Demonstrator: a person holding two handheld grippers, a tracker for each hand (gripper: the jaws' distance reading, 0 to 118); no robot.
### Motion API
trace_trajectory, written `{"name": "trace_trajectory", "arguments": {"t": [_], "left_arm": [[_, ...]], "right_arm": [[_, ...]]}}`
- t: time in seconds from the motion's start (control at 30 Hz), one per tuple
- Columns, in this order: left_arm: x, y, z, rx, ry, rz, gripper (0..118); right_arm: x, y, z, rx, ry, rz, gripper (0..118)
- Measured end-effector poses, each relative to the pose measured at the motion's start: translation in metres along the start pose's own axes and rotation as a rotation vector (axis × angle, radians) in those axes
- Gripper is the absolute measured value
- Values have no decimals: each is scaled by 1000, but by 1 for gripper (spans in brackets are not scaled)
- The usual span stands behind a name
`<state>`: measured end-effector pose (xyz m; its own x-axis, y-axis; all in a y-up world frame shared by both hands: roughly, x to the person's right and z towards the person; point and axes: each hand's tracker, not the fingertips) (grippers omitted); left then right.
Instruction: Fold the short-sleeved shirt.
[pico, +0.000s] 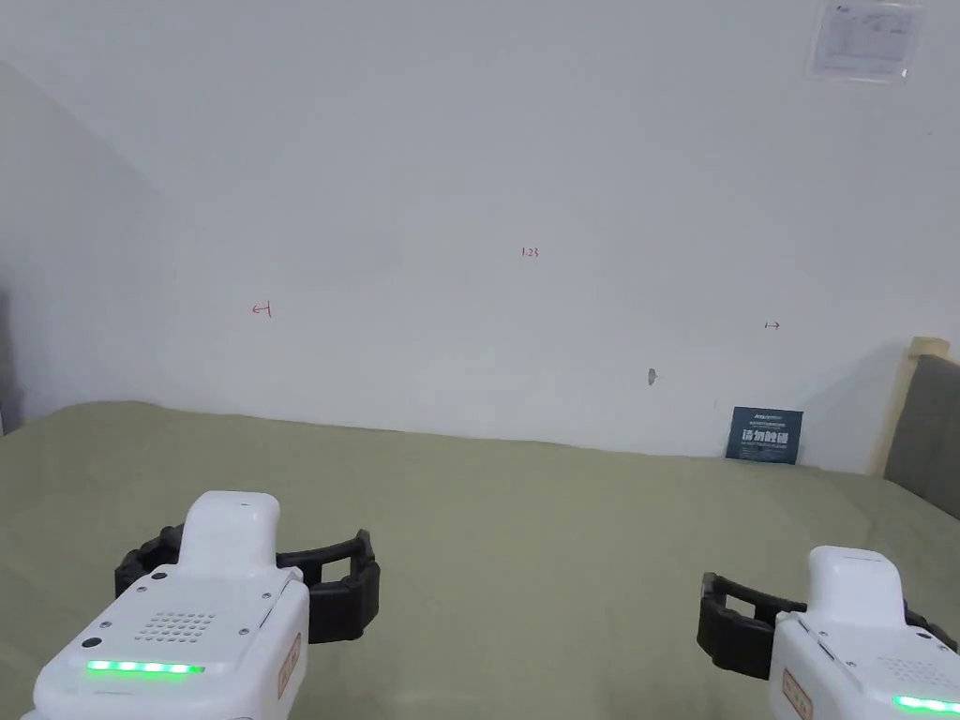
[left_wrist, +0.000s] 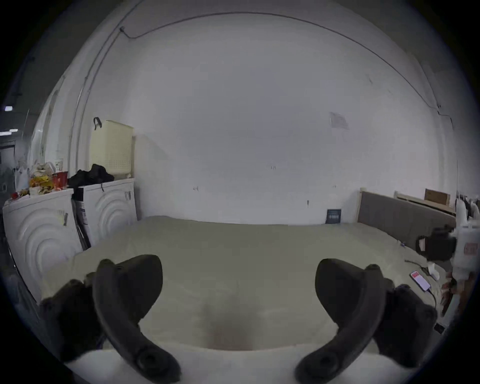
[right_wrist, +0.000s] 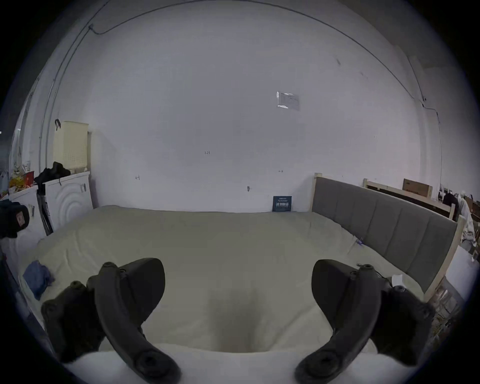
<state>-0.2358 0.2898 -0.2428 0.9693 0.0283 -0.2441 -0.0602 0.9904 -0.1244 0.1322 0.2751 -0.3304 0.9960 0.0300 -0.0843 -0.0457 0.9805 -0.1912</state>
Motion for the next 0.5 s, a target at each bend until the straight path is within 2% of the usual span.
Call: {"name": "trace_trajectory", "arguments": {"t": [0.5], "left_arm": [[-2,-6,-1,-29,31,-11,118]], "right_arm": [[-10,-8,1,27,14,66,117]]}}
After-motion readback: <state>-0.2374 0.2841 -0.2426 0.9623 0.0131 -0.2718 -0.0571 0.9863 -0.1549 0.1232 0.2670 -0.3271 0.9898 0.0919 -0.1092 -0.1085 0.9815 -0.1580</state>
